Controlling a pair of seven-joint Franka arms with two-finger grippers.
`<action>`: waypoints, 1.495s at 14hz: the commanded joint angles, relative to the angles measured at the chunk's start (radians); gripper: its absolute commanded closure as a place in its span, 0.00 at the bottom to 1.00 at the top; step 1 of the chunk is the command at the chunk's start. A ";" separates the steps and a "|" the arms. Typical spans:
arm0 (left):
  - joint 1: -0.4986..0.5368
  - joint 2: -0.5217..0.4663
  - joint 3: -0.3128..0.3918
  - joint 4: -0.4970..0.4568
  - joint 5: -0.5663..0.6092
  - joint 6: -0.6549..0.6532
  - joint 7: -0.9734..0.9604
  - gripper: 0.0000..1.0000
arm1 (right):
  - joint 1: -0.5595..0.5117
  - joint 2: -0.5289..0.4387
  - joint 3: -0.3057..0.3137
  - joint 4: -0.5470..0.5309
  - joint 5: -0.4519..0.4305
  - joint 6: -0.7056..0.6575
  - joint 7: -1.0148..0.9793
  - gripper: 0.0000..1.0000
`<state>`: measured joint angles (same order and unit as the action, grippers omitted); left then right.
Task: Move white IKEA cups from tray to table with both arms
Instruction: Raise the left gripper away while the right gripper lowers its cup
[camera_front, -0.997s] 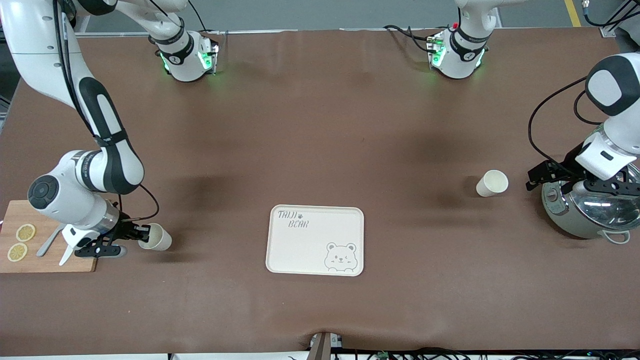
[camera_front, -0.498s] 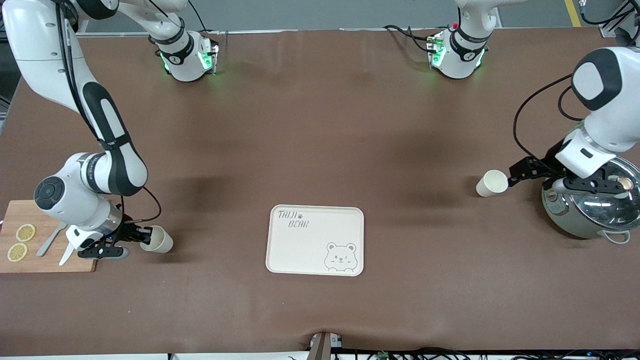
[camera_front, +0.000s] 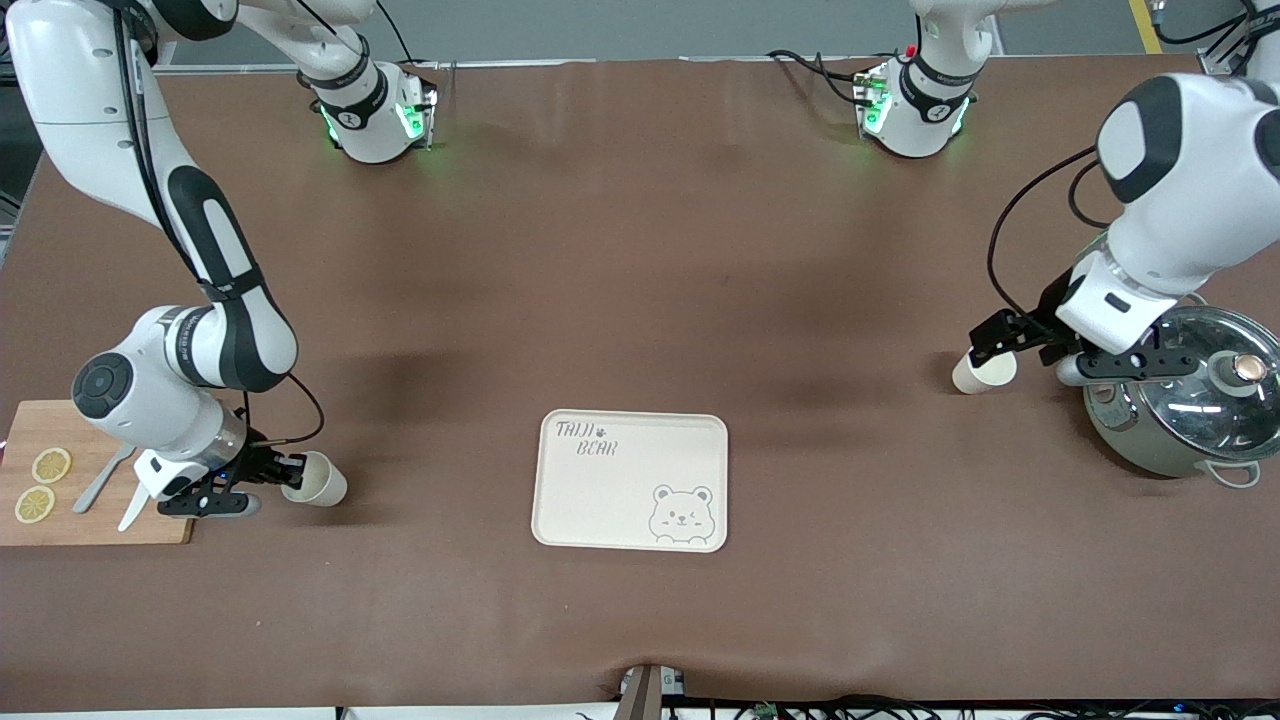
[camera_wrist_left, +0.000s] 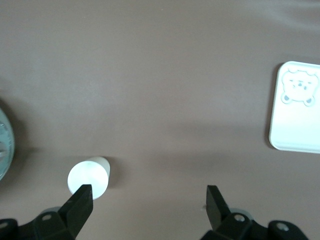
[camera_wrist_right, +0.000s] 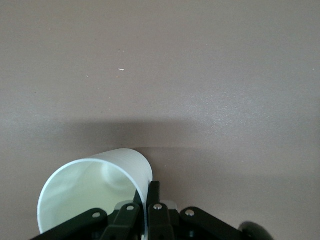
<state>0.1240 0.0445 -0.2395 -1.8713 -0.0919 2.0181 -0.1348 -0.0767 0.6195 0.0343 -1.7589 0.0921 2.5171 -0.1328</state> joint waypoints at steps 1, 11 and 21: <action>0.013 -0.005 -0.011 0.095 0.027 -0.094 -0.011 0.00 | -0.008 0.003 0.009 -0.010 0.003 0.019 -0.016 1.00; 0.016 -0.006 -0.006 0.242 0.055 -0.203 -0.012 0.00 | -0.009 0.005 0.009 -0.005 0.003 0.017 -0.014 0.00; -0.114 -0.015 0.127 0.264 0.055 -0.257 -0.011 0.00 | -0.006 -0.061 0.010 0.056 0.003 -0.131 -0.010 0.00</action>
<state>0.0834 0.0364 -0.1863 -1.6297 -0.0607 1.7996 -0.1361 -0.0766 0.6023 0.0362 -1.7233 0.0921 2.4666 -0.1337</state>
